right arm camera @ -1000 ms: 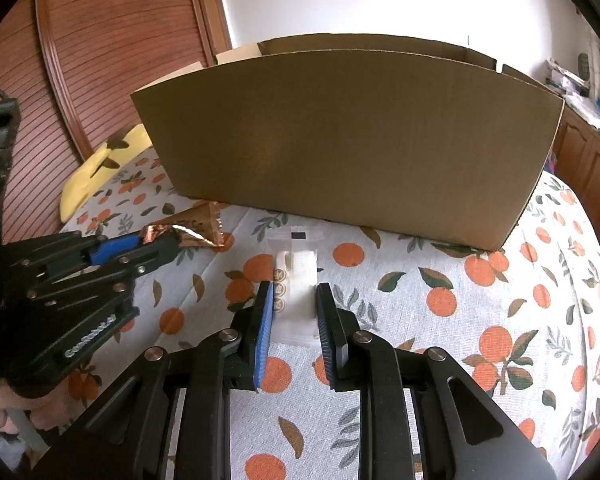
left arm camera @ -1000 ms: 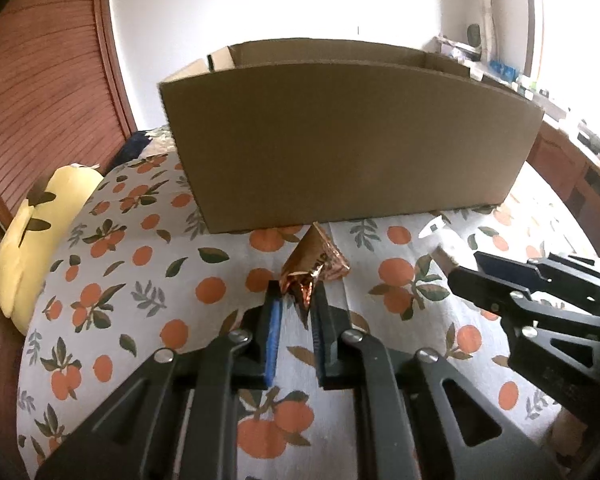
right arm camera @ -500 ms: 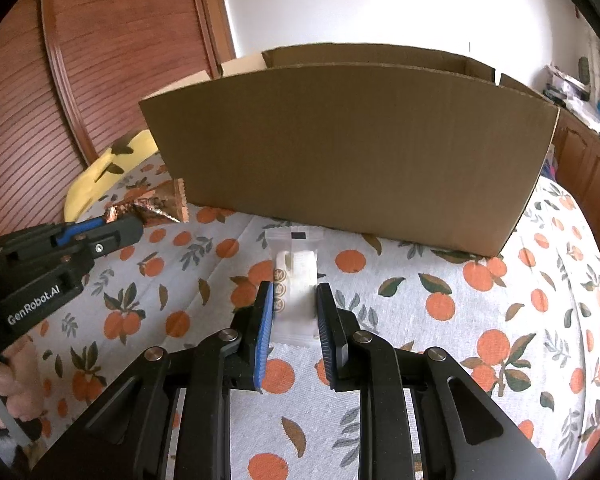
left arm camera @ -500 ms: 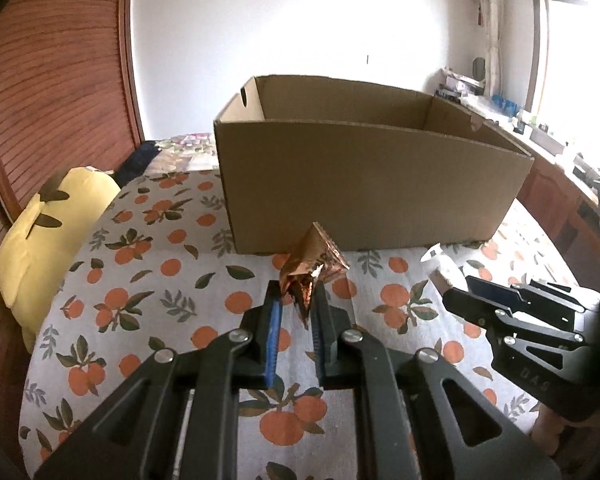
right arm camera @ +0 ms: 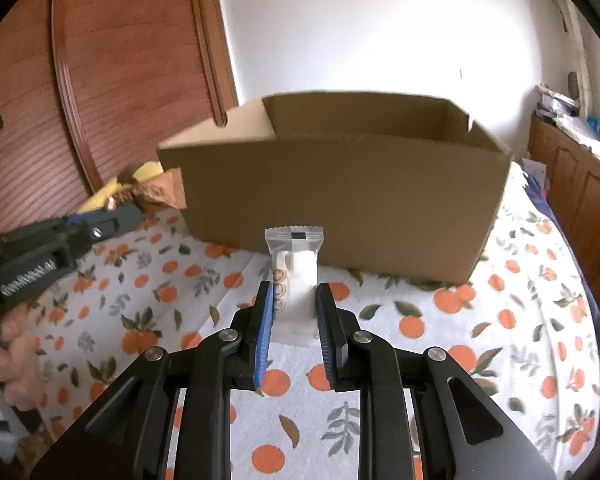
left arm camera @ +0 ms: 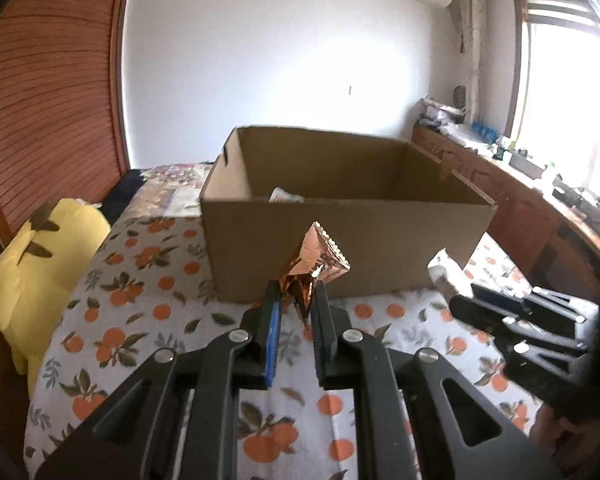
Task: Organize snacks
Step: 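Carry both items over the box and open both grippers to drop them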
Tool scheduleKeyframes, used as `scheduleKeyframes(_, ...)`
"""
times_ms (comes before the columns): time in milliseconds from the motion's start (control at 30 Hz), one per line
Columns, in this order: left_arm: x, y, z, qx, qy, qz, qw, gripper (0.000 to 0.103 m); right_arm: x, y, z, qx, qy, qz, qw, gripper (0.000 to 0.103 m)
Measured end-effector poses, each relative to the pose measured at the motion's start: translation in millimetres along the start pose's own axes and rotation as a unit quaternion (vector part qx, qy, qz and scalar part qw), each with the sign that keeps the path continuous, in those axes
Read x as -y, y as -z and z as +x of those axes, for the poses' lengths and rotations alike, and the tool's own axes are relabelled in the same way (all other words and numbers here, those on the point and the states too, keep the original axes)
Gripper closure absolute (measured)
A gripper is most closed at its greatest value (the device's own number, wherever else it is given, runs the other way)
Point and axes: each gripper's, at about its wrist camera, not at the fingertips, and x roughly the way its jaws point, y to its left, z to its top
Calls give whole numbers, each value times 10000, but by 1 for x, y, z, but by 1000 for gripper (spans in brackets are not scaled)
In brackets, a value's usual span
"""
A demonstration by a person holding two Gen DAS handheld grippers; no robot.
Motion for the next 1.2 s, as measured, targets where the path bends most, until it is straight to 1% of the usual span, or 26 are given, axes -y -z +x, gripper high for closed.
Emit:
scheduleKeyframes(133, 5, -16, -3, 247, 129, 98, 9996, 92, -2, -27, -28, 321, 52, -186, 9993, 83)
scheduleKeyframes(300, 9, -41, -1, 490, 275, 248, 9981, 92, -3, -53, -42, 627, 183, -366, 9972, 83)
scheduleKeyframes(433, 15, -64, 9, 708, 335, 399, 9961, 92, -3, -74, -35, 772, 259, -545, 9952, 83)
scheduleKeyframes(567, 18, -81, 31, 820, 361, 538, 9945, 92, 3, -94, -15, 817, 286, -648, 9941, 83)
scheduleKeyframes(767, 15, -92, 72, 732, 298, 599, 9951, 91, 19, -110, 23, 775, 346, -675, 9941, 83)
scheduleKeyframes(900, 5, -86, 94, 561, 292, 388, 9972, 91, 35, -106, 50, 627, 460, -565, 9954, 83)
scheduleKeyframes(1000, 3, -80, 103, 464, 294, 367, 9978, 90, 43, -100, 60, 557, 494, -504, 9959, 83)
scheduleKeyframes(1200, 0, -76, 108, 352, 321, 241, 9986, 87, 41, -94, 71, 461, 507, -521, 9963, 83)
